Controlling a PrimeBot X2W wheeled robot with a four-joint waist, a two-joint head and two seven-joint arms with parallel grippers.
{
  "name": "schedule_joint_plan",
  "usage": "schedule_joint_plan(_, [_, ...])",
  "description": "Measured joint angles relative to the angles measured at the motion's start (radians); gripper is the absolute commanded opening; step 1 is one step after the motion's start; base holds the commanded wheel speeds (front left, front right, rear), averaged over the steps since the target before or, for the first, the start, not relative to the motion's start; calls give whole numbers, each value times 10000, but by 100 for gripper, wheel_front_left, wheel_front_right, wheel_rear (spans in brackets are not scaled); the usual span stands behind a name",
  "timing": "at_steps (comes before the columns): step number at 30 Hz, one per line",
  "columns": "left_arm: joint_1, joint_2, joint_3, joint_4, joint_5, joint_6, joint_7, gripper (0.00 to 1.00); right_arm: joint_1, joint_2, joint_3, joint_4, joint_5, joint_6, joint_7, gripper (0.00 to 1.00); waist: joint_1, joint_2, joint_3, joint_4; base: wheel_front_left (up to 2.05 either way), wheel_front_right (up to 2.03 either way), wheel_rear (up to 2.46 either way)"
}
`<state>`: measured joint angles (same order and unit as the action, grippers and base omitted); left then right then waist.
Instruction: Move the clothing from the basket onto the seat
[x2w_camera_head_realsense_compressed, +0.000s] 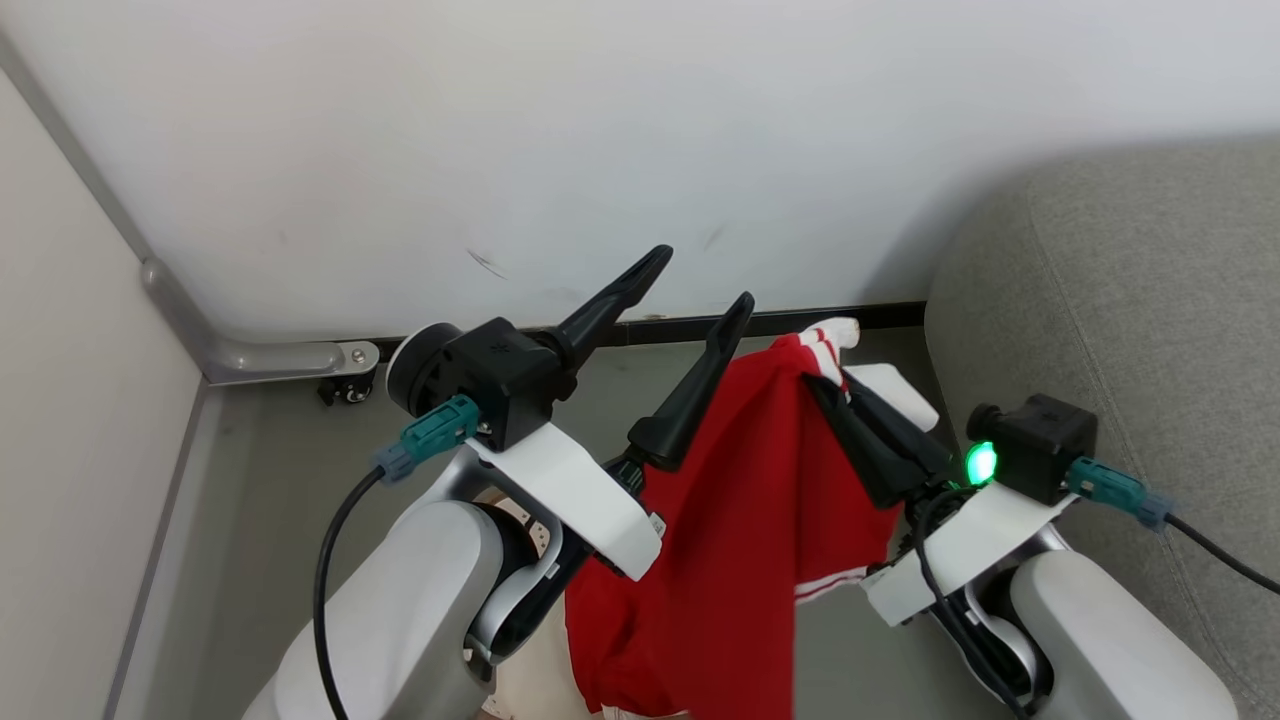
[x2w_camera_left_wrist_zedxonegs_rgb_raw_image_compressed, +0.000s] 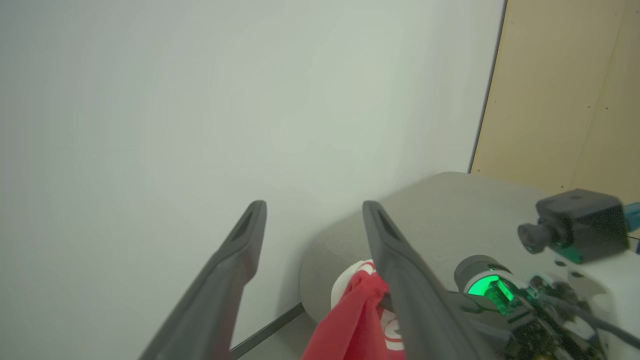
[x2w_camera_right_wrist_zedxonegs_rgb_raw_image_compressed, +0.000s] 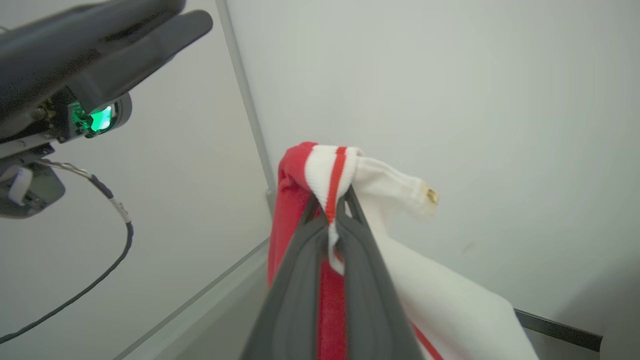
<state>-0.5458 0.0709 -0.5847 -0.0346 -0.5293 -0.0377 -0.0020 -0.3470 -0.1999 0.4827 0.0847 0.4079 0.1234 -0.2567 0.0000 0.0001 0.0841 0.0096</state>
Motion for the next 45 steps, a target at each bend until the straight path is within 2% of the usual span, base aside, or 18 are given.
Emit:
schedule_joint_plan(28, [-171,-138,-686,259,-591,-278,98,100,1141,-113,-2243,-1014,-947,0,0,0,1,0,219,-985,0,0,0])
schedule_joint_plan(45, [-403,-186,-782,485,-602,-355,81,100,1506,121,-2460,-1429,-1202,0,0,0,1,0,440,-2079,0,0,0])
